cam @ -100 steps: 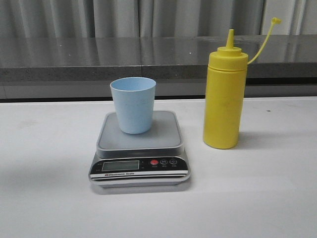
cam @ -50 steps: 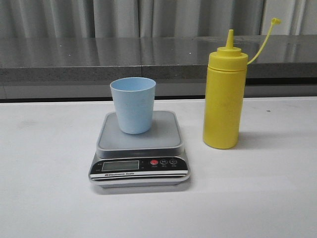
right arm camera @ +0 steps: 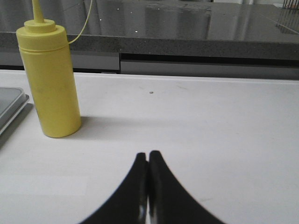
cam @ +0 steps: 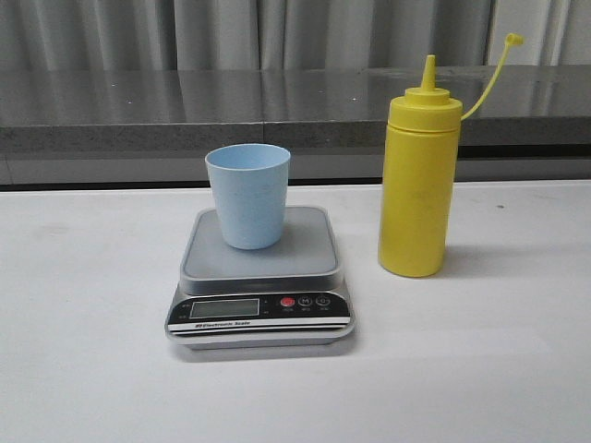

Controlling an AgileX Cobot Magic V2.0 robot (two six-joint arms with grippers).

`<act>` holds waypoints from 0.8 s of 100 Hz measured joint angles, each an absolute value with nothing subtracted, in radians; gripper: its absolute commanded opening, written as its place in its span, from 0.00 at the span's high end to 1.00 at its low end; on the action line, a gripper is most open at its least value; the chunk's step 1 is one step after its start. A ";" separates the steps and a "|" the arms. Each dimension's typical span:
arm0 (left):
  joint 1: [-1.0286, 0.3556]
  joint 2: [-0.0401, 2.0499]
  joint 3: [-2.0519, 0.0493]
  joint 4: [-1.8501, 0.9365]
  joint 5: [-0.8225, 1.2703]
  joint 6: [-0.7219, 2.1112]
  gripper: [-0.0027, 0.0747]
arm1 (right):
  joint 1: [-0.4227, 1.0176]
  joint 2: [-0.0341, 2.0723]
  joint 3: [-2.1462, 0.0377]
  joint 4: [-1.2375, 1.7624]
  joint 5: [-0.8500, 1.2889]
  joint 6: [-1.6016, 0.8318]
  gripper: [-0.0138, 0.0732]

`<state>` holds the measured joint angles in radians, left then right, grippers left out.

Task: Pour seasoning into cup on scale with both arms

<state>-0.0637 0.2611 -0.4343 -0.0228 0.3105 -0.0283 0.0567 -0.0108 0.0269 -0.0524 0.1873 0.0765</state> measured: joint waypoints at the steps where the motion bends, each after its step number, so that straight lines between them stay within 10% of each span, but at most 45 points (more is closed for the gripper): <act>1: -0.064 0.261 -0.434 -0.023 0.311 -0.028 0.73 | 0.057 -0.011 0.027 -0.052 0.187 0.076 0.92; 14: -0.064 0.260 -0.432 -0.019 0.311 -0.028 0.99 | 0.057 -0.011 0.027 -0.052 0.187 0.076 0.92; 80: -0.064 0.260 -0.432 -0.017 0.311 -0.030 0.99 | 0.057 -0.011 0.028 -0.032 0.082 0.076 0.92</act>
<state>-0.0637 0.2604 -0.4323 -0.0170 0.3105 -0.0300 0.0567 -0.0108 0.0285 -0.0325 0.0818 0.0765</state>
